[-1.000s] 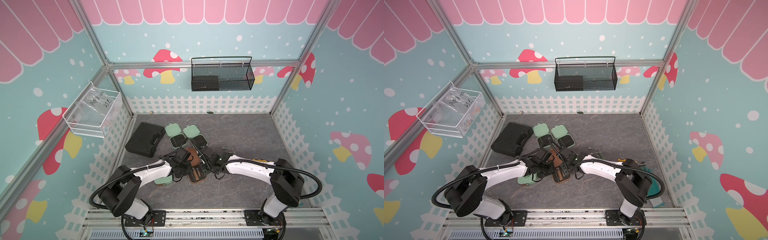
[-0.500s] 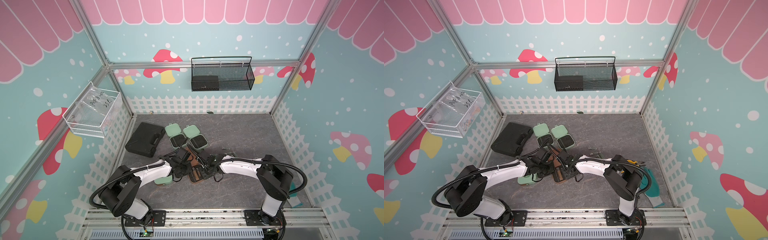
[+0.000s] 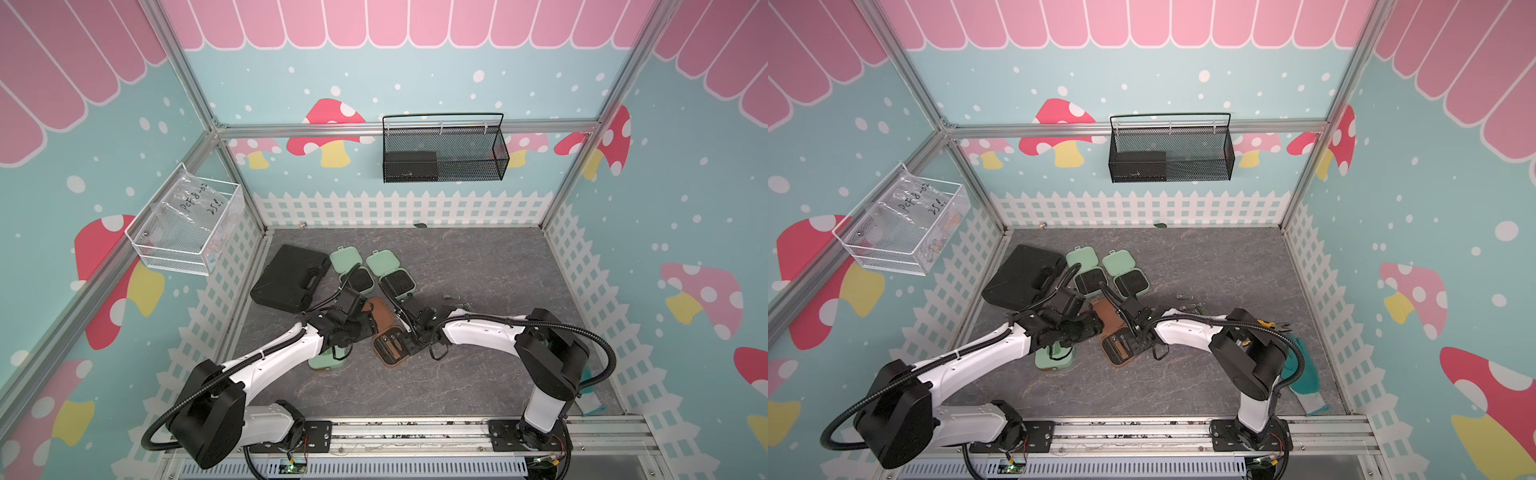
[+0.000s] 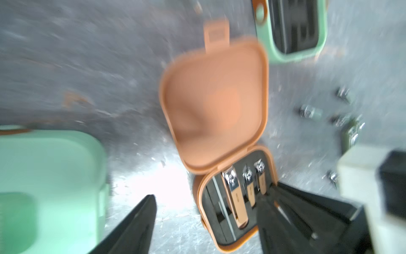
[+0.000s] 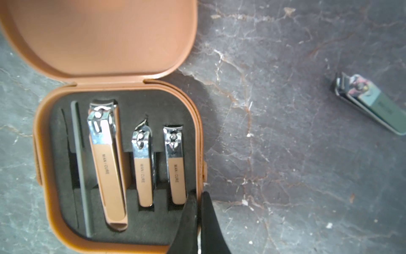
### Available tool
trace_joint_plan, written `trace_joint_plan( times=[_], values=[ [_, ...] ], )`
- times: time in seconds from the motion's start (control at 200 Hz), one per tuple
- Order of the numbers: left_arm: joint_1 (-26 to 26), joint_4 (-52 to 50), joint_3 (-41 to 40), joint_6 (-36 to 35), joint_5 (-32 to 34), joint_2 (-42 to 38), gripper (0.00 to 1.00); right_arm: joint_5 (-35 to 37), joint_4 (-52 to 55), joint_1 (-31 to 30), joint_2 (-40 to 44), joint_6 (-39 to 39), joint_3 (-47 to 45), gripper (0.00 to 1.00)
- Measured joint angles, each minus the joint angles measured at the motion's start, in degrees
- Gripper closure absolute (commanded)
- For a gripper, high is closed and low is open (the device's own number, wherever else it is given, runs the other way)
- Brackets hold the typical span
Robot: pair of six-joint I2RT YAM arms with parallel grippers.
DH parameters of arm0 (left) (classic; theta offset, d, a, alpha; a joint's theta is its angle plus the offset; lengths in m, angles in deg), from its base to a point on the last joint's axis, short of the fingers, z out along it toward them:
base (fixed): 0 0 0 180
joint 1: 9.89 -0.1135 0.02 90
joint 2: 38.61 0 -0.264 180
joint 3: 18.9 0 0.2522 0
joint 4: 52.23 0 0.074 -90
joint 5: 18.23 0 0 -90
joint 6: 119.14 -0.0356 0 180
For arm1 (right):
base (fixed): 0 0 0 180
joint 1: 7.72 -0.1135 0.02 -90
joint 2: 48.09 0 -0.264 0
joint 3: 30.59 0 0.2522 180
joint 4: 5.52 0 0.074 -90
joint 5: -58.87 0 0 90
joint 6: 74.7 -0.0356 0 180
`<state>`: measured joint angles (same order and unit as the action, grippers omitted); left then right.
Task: Organize nail clipper sets
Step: Close the storage box at the center of the board.
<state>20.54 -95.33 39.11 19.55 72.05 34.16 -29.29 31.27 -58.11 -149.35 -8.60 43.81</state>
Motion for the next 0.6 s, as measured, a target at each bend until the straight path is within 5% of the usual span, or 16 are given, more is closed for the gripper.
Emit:
trace_joint_plan(
  times=[0.24, 0.6],
  values=[
    [-9.1, 1.8, -1.8, -4.2, -2.1, -3.4, 0.12, -7.3, -1.1, 3.8, 2.9, 11.2, -1.3, 1.0],
    [-10.4, 13.9, -8.2, -5.7, -11.5, -2.1, 0.11, -14.9, -3.5, 4.0, 3.5, 18.5, -1.3, 1.0]
  ],
)
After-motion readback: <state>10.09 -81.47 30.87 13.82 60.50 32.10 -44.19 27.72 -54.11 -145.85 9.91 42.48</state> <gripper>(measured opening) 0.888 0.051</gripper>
